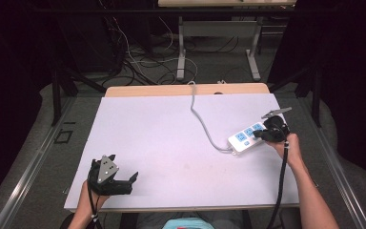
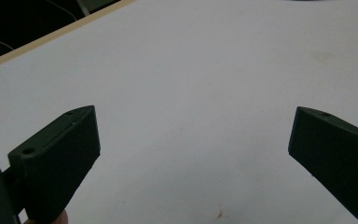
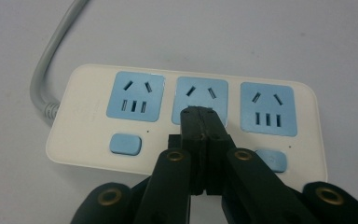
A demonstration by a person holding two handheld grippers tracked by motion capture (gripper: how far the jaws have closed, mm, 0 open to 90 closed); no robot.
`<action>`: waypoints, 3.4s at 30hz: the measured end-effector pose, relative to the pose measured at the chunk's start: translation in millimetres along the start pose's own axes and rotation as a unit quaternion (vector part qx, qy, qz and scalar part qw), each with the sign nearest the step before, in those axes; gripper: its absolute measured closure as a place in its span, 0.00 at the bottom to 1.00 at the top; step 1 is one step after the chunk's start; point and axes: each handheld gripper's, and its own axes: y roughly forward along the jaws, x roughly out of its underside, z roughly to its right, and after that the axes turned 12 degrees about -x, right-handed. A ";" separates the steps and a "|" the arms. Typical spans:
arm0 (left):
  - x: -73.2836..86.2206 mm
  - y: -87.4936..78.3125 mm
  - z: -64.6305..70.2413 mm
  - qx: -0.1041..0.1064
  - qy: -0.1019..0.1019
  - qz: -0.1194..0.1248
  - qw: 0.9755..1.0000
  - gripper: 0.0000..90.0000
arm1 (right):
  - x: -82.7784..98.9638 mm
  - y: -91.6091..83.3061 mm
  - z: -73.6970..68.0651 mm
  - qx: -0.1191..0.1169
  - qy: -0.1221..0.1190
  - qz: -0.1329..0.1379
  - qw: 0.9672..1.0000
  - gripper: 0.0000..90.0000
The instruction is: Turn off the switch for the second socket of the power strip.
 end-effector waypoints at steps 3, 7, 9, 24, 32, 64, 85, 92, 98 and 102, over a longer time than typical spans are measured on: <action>0.1 0.2 0.1 0.000 0.000 0.000 1.000 0.02 | 0.5 4.2 -1.3 0.001 0.006 -0.014 1.000 1.00; 0.2 -0.3 0.6 0.000 -0.002 -0.001 1.000 0.02 | 0.7 5.8 -2.0 -0.001 0.009 -0.017 1.000 1.00; 0.2 -0.2 0.5 0.000 -0.002 -0.001 1.000 0.02 | 0.5 6.4 -3.3 0.005 0.007 -0.019 1.000 1.00; -0.5 -0.3 0.2 -0.005 0.004 0.002 1.000 0.02 | 0.2 7.4 -6.3 0.013 -0.004 -0.025 1.000 1.00; -0.2 -0.1 1.0 -0.002 0.001 0.002 1.000 0.02 | 0.8 7.0 -5.2 0.015 -0.002 -0.022 1.000 1.00; -0.5 0.3 1.5 -0.002 0.002 -0.003 1.000 0.02 | 3.4 8.1 -3.0 0.013 0.023 -0.012 1.000 1.00; -0.3 0.8 2.6 -0.002 0.001 -0.003 1.000 0.03 | 3.2 7.5 -3.1 0.006 0.040 -0.011 0.999 1.00; -0.3 0.9 2.1 -0.004 0.003 -0.001 1.000 0.03 | 3.3 7.4 -3.1 0.006 0.040 -0.010 0.999 1.00; -0.2 0.9 2.5 -0.002 0.002 -0.003 1.000 0.03 | 4.5 6.7 -3.4 -0.001 0.035 -0.009 0.999 1.00; -0.3 0.9 2.6 -0.002 0.004 -0.003 1.000 0.03 | 3.4 8.7 -5.1 0.011 0.017 -0.012 1.000 1.00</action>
